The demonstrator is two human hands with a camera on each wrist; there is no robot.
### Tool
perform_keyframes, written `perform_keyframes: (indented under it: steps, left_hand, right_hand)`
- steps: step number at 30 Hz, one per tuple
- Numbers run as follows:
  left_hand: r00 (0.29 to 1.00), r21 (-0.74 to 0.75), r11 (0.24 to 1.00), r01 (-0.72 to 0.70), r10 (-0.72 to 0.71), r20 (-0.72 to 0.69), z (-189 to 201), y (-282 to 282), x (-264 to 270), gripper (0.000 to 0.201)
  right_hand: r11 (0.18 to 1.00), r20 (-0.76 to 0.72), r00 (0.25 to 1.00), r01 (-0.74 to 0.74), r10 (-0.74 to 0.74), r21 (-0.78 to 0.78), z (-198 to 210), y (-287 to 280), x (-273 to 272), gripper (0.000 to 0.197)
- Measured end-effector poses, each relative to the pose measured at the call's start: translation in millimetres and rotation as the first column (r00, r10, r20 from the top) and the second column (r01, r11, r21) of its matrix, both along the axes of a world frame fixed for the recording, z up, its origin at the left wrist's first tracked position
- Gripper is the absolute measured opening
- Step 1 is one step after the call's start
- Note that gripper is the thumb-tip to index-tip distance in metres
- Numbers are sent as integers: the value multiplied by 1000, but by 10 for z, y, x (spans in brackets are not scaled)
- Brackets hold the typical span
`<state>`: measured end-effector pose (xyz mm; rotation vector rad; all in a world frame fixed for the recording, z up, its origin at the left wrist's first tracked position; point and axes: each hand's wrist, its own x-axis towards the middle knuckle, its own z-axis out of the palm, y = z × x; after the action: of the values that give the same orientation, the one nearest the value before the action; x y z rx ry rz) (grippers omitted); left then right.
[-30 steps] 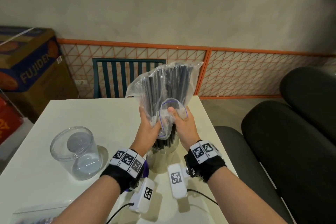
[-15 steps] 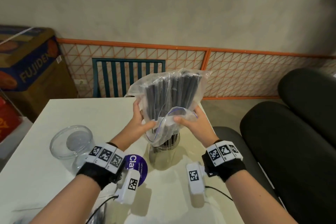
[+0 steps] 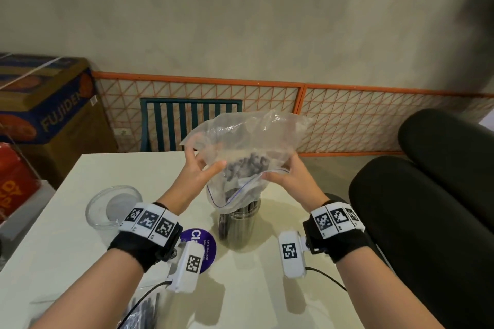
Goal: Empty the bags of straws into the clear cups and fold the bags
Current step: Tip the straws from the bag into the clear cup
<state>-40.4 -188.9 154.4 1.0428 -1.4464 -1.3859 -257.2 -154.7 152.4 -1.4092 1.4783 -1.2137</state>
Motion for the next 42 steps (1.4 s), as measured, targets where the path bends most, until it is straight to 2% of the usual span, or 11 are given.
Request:
perform_keyframes:
  steps: [6,10,14,18,22,25,27,32,36,38,42]
  left_hand:
    - [994,-34,999,9,-5,114,208,119,-148,114]
    - [985,-167,983,-78,102,140,489,154,-239,115]
    - [993,-196,978,-73,89,76,704,227,-288,90]
    - [978,-247,957,-155,184,98,733,297,-306,17]
    - [951,-167,937,-306,309,-11,817,434,-291,33]
    - [937,-196,918,-344,349,-11,846,513,-290,31]
    - [930,-287,896,-340,365,39,852,573,-313,28]
    - [944,-407,899,-162,261,201,860,906,-486,34]
    - [963,-323,941,100,-9,270,739,1292,-629,53]
    - [943,-236,945,225,-151,296,573,1444,-623,85]
    - [921,-168,951,258,-189,341,62,1645,-501,105]
  right_hand:
    - [998,-6,1000,10,-10,70,93,15,93,43]
    - [989,24,995,101,-99,-108,364,7,26,43]
    - [958,-37,984,159,-173,-238,502,120,-26,22]
    - [911,-192,949,164,-251,-379,455,400,-157,33]
    - [892,-549,800,-40,-242,-451,163,741,-428,33]
    - [991,-761,648,-115,17,-75,5,998,-599,28]
    - [992,-703,701,-77,122,95,87,1198,-634,60]
    - [986,-246,965,51,-89,-158,617,1484,-489,114]
    - [994,155,987,-24,40,-105,736,1493,-404,60]
    - [999,216,976,5,4,-41,709,1543,-356,37]
    - [996,293,956,45,-20,-77,651,1629,-398,19]
